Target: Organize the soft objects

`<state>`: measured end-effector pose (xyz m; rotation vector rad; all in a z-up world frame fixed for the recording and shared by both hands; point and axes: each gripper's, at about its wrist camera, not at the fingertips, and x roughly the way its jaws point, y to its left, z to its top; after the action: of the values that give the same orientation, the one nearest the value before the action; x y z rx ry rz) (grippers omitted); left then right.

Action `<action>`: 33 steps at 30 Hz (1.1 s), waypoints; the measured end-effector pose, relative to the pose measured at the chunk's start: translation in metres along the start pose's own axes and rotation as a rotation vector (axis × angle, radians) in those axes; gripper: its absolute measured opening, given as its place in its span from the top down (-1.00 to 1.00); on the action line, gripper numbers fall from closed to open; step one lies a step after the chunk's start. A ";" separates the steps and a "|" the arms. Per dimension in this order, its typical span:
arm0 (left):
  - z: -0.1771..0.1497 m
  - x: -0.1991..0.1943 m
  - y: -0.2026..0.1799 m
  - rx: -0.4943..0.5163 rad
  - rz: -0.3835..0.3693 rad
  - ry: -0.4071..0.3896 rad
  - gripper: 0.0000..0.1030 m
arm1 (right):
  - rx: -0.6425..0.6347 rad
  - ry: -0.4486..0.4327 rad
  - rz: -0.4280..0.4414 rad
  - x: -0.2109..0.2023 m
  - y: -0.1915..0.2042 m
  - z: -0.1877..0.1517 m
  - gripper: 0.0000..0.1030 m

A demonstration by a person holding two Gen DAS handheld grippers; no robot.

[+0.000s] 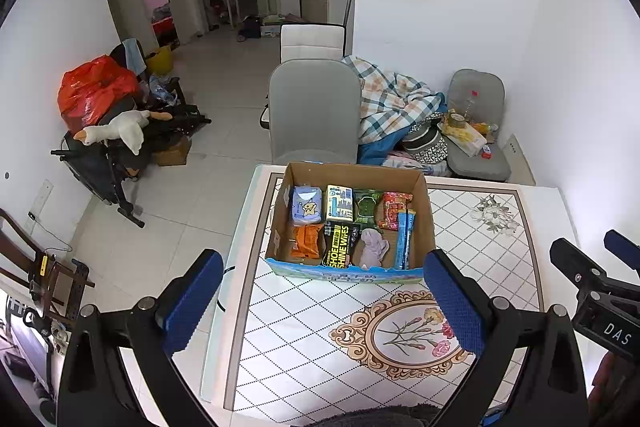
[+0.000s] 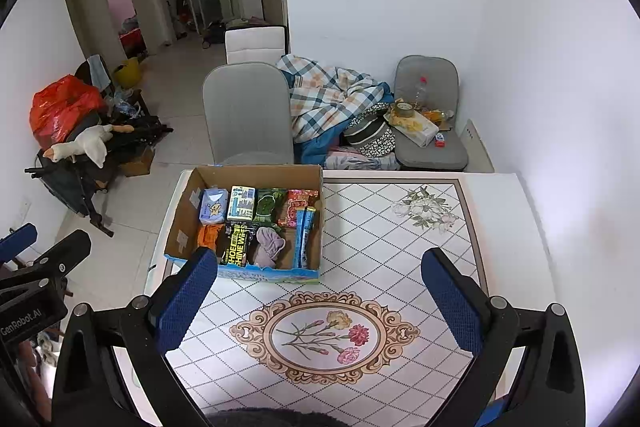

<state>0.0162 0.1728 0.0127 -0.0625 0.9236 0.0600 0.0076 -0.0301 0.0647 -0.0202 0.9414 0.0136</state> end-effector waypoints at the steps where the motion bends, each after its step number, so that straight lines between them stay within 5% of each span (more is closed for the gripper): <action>1: 0.000 0.000 0.000 0.001 0.000 0.000 -0.99 | 0.000 0.002 -0.001 0.000 0.000 -0.001 -1.00; 33: -0.001 -0.003 0.004 -0.007 0.005 0.003 -0.99 | 0.005 -0.001 -0.009 -0.001 0.003 -0.001 -1.00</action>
<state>0.0129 0.1766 0.0144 -0.0666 0.9263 0.0677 0.0063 -0.0273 0.0649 -0.0194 0.9400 0.0032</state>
